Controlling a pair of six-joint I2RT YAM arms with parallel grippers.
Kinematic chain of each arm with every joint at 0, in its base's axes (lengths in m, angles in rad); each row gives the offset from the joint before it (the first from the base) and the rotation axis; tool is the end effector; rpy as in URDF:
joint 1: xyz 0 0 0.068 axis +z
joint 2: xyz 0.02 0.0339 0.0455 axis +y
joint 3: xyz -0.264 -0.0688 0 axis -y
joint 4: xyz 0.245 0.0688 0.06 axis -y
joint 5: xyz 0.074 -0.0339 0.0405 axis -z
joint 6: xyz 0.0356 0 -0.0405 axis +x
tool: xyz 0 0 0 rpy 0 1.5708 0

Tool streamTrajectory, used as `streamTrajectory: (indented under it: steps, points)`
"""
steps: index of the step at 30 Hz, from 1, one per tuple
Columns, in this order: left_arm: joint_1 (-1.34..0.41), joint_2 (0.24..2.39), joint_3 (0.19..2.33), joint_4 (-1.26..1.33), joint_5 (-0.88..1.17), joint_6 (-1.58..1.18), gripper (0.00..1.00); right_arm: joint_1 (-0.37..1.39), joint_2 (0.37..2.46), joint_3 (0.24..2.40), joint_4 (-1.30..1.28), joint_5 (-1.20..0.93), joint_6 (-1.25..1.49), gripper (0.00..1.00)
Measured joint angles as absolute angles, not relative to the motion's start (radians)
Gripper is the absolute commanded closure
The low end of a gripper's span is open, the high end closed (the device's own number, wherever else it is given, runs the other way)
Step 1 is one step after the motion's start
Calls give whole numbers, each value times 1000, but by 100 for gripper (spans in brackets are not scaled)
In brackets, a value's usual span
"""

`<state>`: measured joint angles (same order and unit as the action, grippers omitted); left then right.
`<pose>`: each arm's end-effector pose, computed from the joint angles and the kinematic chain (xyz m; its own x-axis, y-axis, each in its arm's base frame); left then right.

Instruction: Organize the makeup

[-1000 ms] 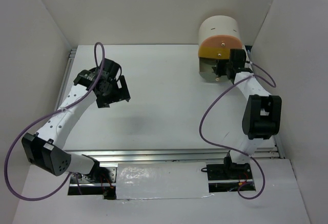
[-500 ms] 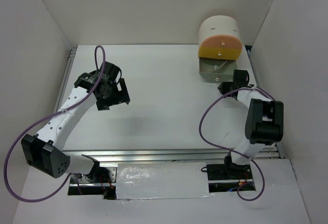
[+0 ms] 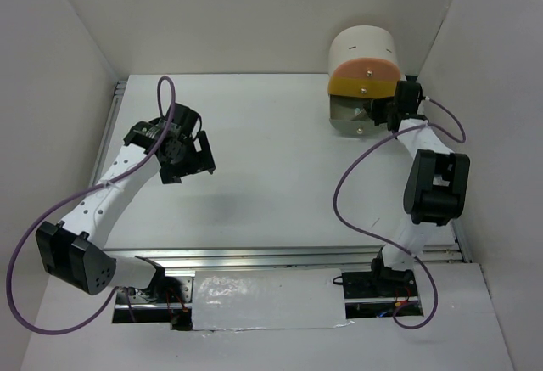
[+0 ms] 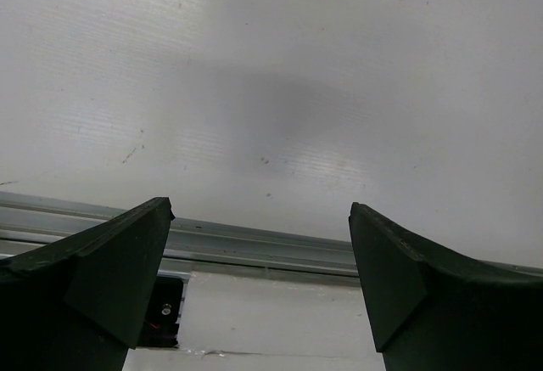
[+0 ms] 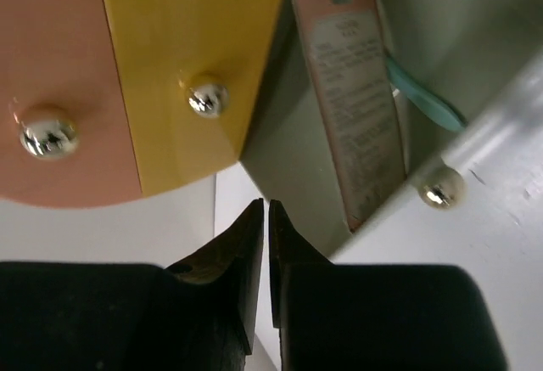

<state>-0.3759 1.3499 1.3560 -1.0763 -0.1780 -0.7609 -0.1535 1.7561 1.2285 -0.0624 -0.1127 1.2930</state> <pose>0.2433 -0.0893 0.3369 -0.7856 -0.4196 -0.4547 -0.3583 0.9077 -0.2185 0.3973 -0.0574 0.2406 -0.0935 0.9814 -0.1677 0.5451 0.1914 0.8162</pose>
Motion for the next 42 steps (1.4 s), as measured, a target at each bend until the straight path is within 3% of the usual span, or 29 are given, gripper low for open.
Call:
streamTrajectory:
  steps: [6, 11, 18, 21, 24, 28, 31, 32, 34, 38, 42]
  points:
    - [-376, 1345, 1318, -1068, -178, -763, 1, -176, 2000, 1522, -135, -214, 1226, 86]
    - [-376, 1343, 1299, -1067, -177, -764, 1, -183, 2104, 1594, -258, -241, 1177, 87]
    - [-375, 1332, 1296, -1061, -177, -764, 1, -186, 2088, 1594, -373, -163, 1139, 88]
    - [-375, 1329, 1296, -1061, -177, -764, 1, -196, 2039, 1573, -395, -114, 1135, 83]
    - [-375, 1329, 1296, -1060, -176, -763, 1, -218, 1958, 1518, -369, -112, 1137, 71]
    - [-375, 1329, 1295, -1054, -170, -762, 1, -246, 1858, 1447, -280, -159, 1148, 68]
    - [-375, 1329, 1293, -1048, -159, -762, 0, -253, 1794, 1409, -224, -179, 1159, 76]
    - [-375, 1329, 1290, -1044, -156, -762, 1, -253, 1766, 1384, -215, -183, 1164, 88]
    - [-375, 1329, 1284, -1042, -151, -762, 1, -253, 1699, 1302, -184, -179, 1181, 98]
    - [-375, 1322, 1268, -1037, -150, -763, 0, -251, 1567, 1083, -154, -161, 1230, 100]
    - [-375, 1304, 1248, -1033, -151, -763, 1, -251, 1571, 953, -113, -186, 1259, 100]
